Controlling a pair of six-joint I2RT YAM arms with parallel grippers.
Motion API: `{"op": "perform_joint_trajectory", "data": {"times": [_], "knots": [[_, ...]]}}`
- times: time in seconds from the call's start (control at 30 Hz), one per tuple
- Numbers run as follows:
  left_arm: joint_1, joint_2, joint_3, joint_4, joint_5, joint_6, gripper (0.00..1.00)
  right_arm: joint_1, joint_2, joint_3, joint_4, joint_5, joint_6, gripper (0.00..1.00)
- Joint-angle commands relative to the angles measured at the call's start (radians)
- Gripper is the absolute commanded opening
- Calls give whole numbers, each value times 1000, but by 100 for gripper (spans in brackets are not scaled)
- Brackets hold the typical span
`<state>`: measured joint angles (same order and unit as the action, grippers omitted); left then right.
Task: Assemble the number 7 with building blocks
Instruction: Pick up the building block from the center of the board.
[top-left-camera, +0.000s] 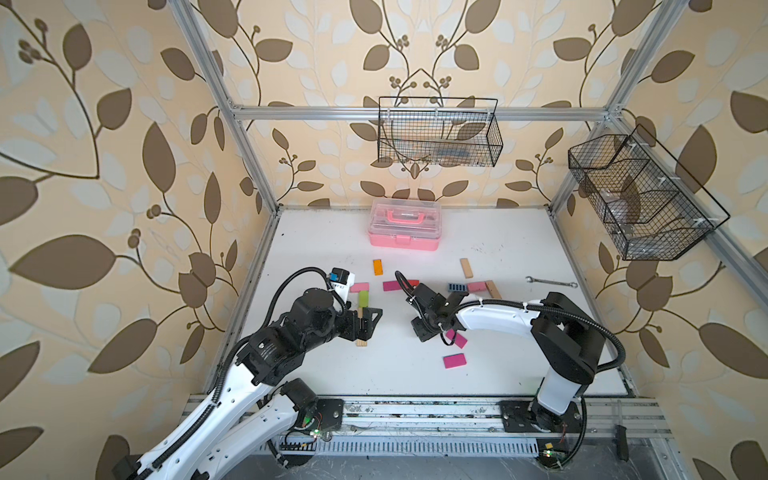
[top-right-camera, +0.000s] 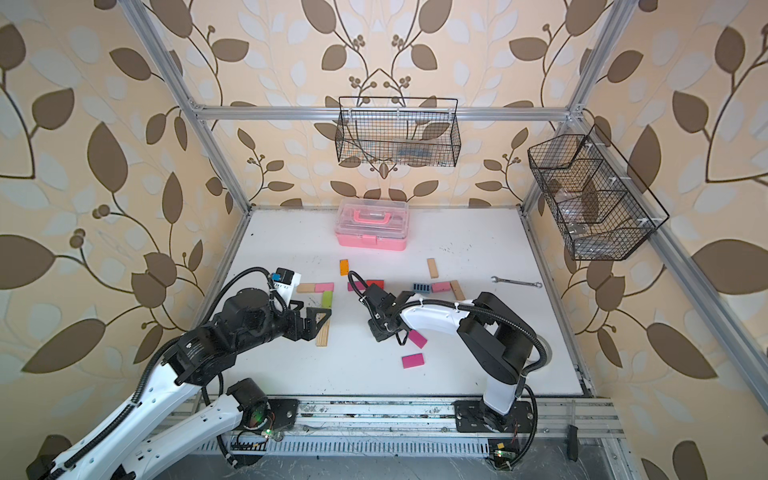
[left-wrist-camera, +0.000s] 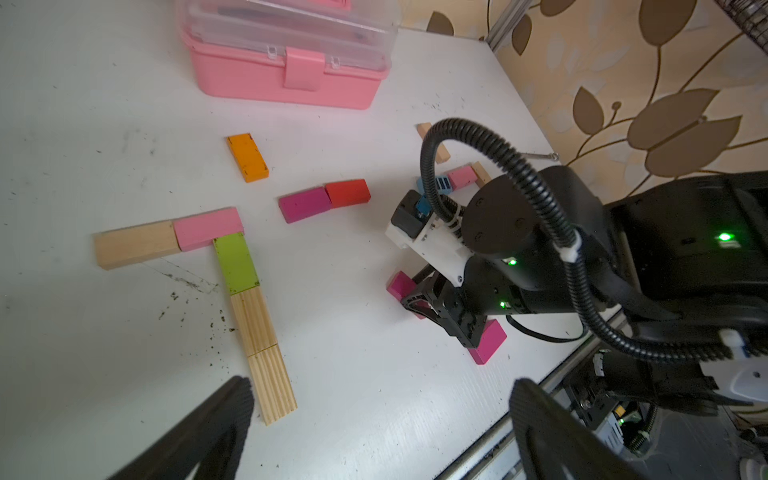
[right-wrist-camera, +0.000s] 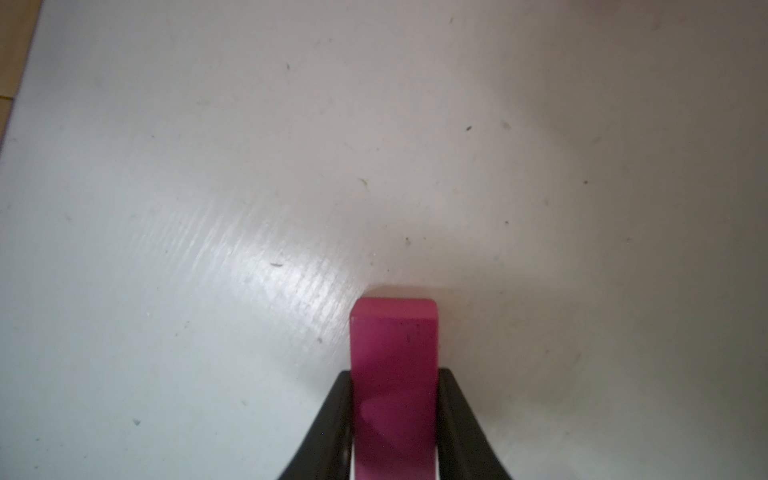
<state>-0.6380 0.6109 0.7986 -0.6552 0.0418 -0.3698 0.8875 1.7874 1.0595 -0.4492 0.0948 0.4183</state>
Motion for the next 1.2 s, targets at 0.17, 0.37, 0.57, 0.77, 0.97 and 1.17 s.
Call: {"op": "perform_joint_trajectory", "data": {"times": [0.17,0.37,0.57,0.77,0.97,1.17], "knots": [[-4,-135,25,-95,-81,26,99,-49,120,170,-82,-11,168,25],[-4,-161,21,-94,-86,41,99,-118,102,161,-36,-22,276,26],[-3,-160,21,-91,-74,55,99,-140,144,225,-34,-26,260,26],[-3,-163,21,-93,-80,56,99,-146,198,282,-48,-37,253,26],[-3,-171,19,-92,-82,57,99,-157,211,278,-46,-30,260,26],[-3,-169,19,-90,-81,57,99,-166,224,279,-40,-30,249,26]]}}
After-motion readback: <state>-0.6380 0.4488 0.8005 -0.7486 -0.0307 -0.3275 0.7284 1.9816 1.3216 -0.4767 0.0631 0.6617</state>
